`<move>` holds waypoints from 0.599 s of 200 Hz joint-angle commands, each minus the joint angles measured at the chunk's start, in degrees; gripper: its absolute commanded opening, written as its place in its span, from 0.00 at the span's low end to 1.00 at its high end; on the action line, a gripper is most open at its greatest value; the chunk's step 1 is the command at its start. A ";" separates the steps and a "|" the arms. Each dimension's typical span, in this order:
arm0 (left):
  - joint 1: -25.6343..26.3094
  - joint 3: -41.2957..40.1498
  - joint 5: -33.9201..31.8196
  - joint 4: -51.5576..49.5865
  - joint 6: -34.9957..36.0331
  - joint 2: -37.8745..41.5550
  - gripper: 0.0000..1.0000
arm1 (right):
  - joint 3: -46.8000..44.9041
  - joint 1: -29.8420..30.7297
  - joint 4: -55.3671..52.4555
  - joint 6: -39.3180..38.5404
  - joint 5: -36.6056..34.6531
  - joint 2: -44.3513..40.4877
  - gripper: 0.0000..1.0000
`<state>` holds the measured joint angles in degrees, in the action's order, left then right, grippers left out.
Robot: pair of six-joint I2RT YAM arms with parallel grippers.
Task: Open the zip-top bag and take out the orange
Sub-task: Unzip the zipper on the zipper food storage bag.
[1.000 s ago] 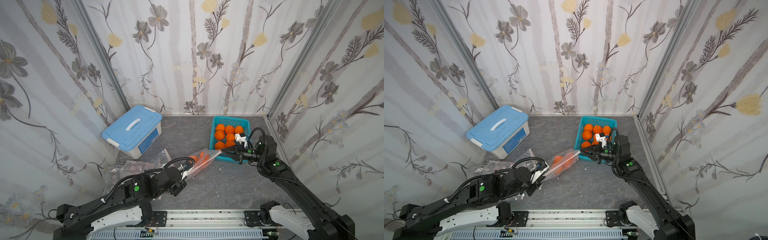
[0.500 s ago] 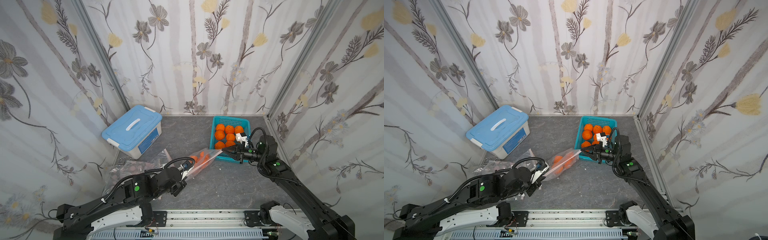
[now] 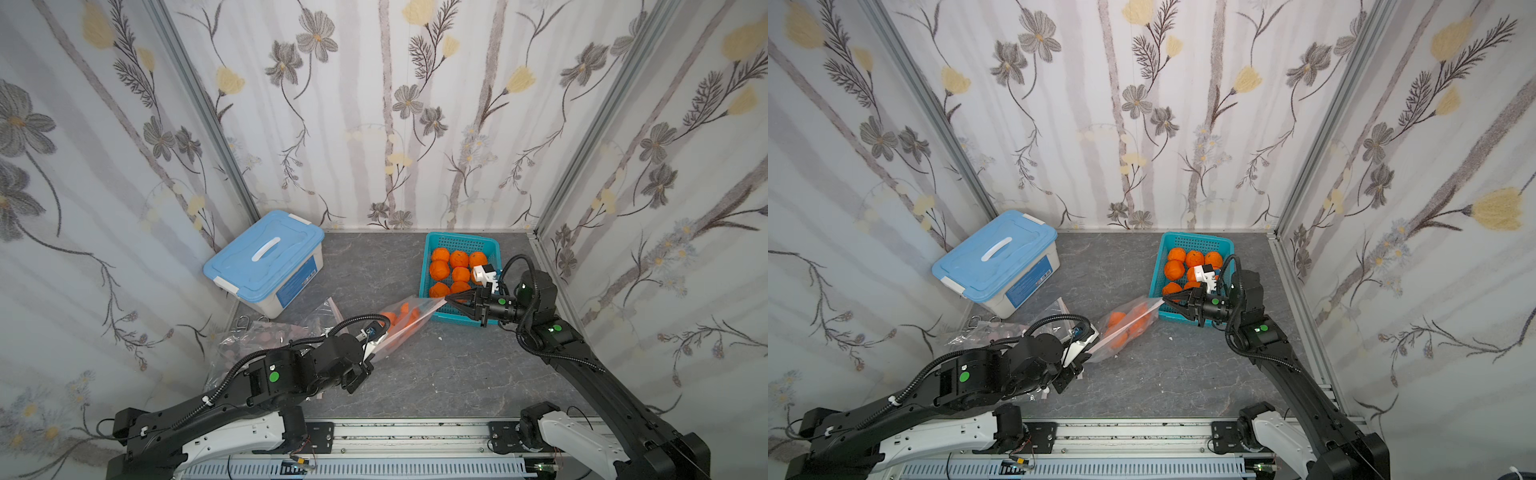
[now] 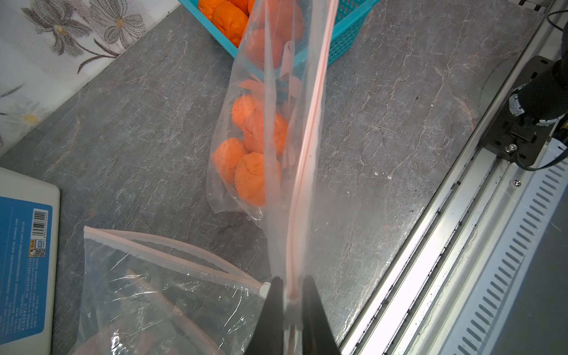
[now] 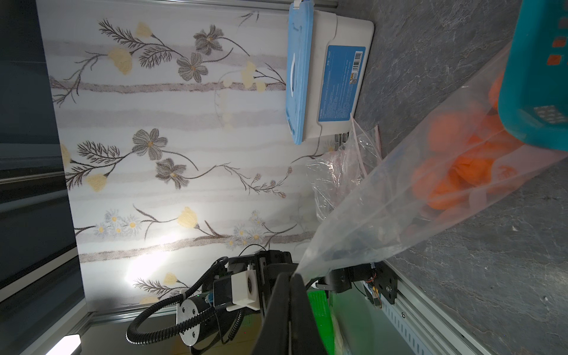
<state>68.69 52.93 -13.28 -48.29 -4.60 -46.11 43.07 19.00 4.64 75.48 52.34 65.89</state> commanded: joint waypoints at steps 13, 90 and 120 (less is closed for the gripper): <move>-0.04 -0.48 0.90 -0.69 1.58 -1.08 0.50 | 0.09 0.21 5.02 0.11 -2.03 0.45 0.00; -1.72 4.24 3.56 17.32 7.45 -3.97 0.73 | -2.09 1.51 5.45 -0.38 -2.14 1.36 0.00; -8.17 5.65 9.32 21.07 6.42 -9.52 0.67 | -2.02 2.26 5.73 -0.38 -2.24 1.62 0.00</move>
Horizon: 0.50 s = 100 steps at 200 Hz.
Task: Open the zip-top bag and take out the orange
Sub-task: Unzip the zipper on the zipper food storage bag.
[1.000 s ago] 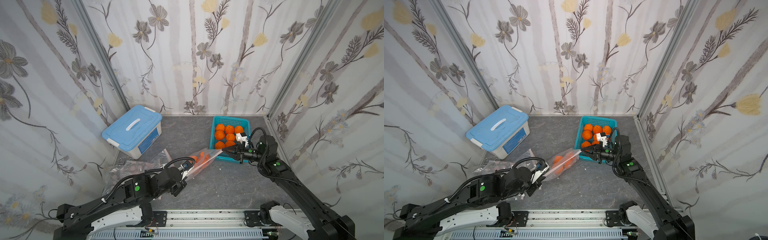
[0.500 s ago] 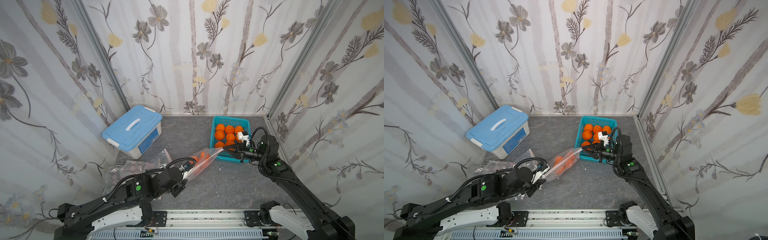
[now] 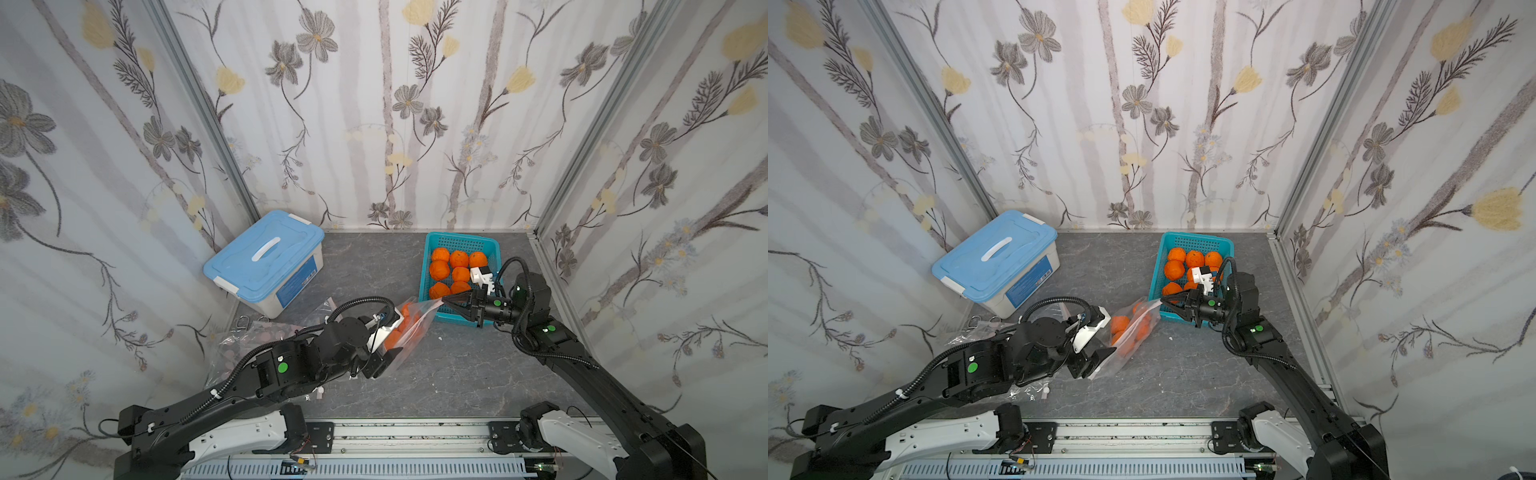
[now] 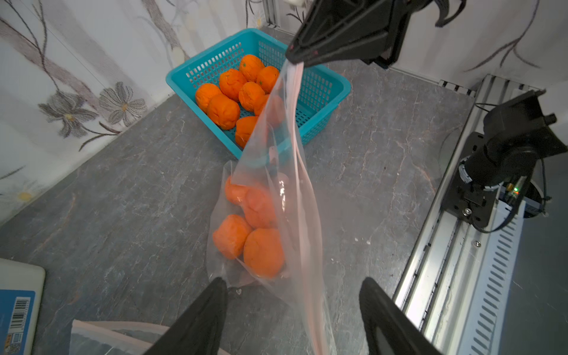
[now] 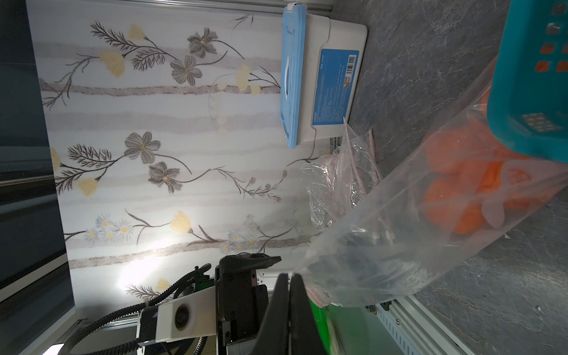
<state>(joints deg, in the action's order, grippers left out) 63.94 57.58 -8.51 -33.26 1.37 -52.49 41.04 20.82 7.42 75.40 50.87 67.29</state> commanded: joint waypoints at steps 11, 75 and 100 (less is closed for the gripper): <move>-5.41 1.12 6.86 7.64 -0.35 -5.12 0.64 | 0.01 0.64 2.95 -0.29 -0.71 0.24 0.00; -8.43 0.39 13.17 10.66 -1.80 -10.16 0.58 | -0.03 1.04 2.50 -0.53 -0.88 0.03 0.00; -8.57 -1.12 13.59 10.62 -2.33 -9.16 0.58 | -0.06 1.06 2.61 -0.56 -0.93 0.27 0.00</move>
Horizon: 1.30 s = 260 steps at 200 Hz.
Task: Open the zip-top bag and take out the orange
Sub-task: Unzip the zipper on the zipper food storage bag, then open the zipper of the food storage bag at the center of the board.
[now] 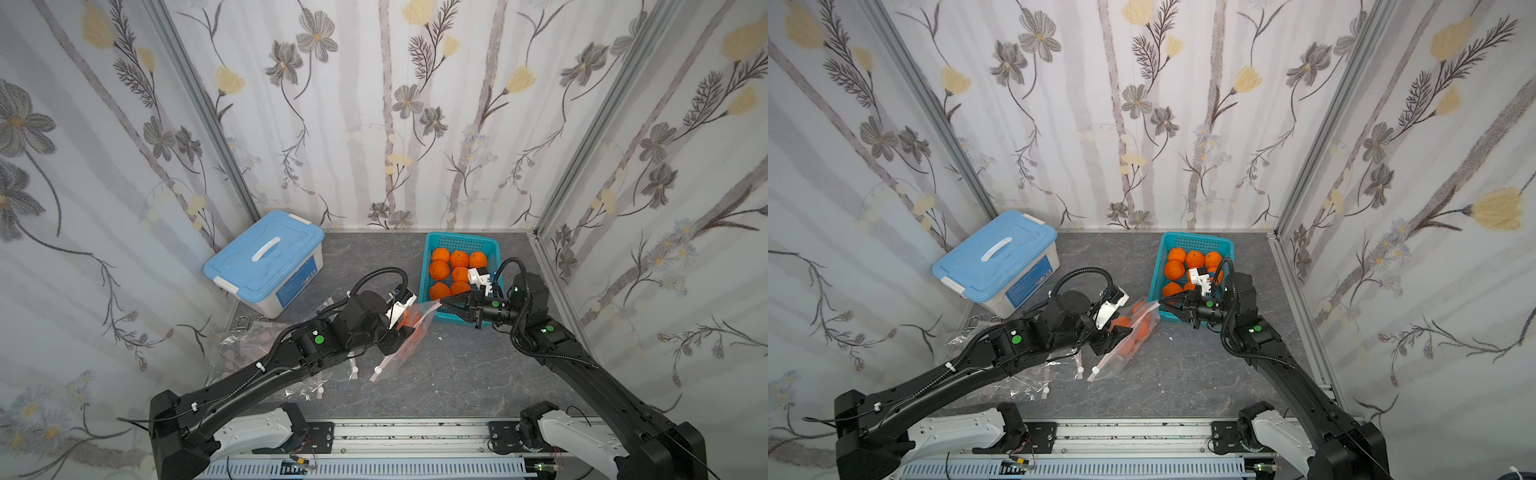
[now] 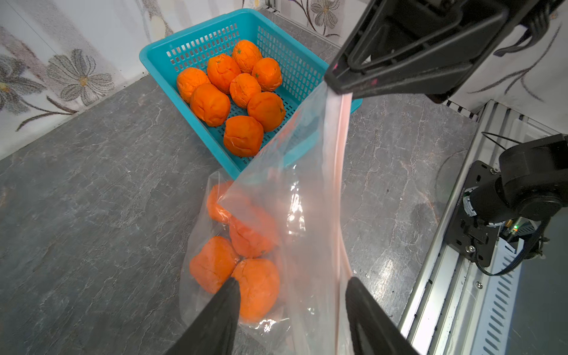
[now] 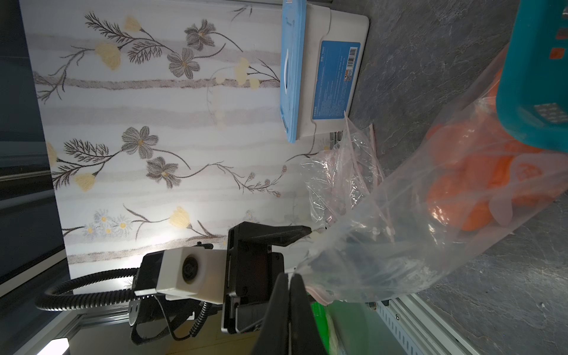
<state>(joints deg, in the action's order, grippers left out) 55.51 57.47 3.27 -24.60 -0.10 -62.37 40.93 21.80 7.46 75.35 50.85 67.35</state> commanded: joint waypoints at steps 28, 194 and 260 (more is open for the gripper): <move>-0.30 -2.99 1.52 1.97 -1.54 0.52 0.57 | 0.29 0.10 2.80 -0.47 -0.87 0.41 0.00; -0.62 -5.96 -5.75 2.22 -5.97 3.79 0.00 | 2.25 -1.55 -22.49 -32.05 -22.16 4.75 0.32; -0.66 -6.54 -6.87 1.81 -5.84 4.19 0.00 | 0.19 0.21 -23.28 -37.65 -26.27 12.96 0.22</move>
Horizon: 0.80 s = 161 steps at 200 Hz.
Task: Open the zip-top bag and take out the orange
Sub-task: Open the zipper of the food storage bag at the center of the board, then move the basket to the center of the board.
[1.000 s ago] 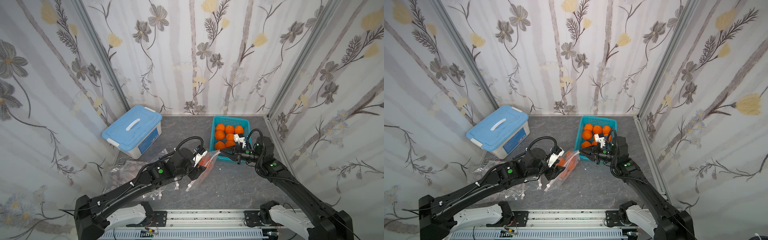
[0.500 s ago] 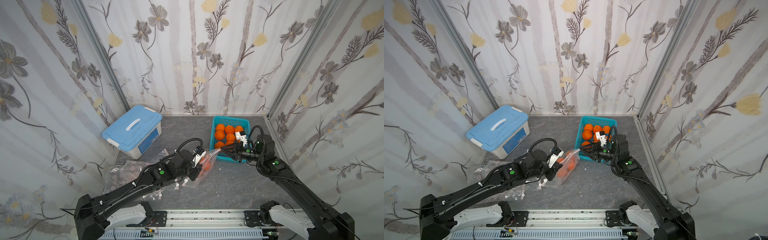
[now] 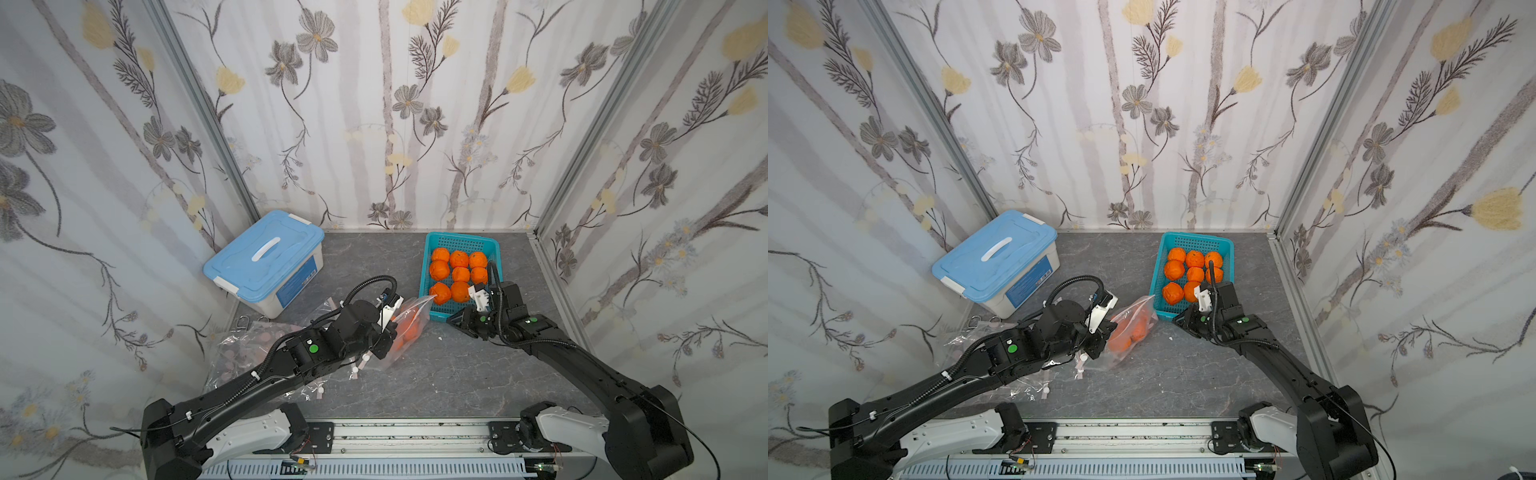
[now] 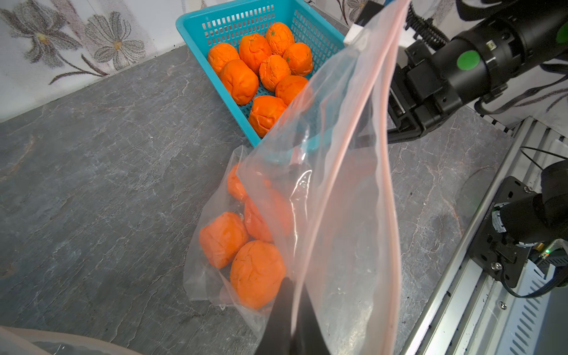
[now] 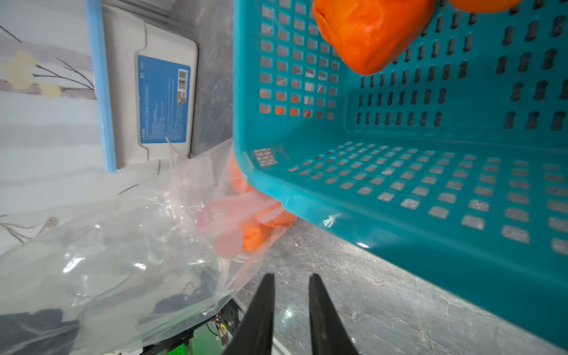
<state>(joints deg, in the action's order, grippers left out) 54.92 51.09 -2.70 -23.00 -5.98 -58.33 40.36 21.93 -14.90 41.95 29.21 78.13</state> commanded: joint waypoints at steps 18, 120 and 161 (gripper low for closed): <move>-0.07 -0.20 -0.73 0.35 -0.07 0.14 0.00 | 1.02 0.04 -1.24 -4.86 -8.05 4.13 0.23; 0.01 -3.73 11.14 10.86 -2.72 -3.09 0.00 | 9.34 -7.35 1.84 -8.63 -21.34 12.99 0.18; 1.05 -6.03 19.41 23.26 -8.35 -11.28 0.00 | 8.60 -7.46 4.48 -13.22 -12.51 4.39 0.22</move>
<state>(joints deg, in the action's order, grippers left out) 55.35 45.19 10.24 -9.76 -10.50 -66.24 49.47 13.91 -14.74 32.77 11.18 88.07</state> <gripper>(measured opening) 0.068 0.211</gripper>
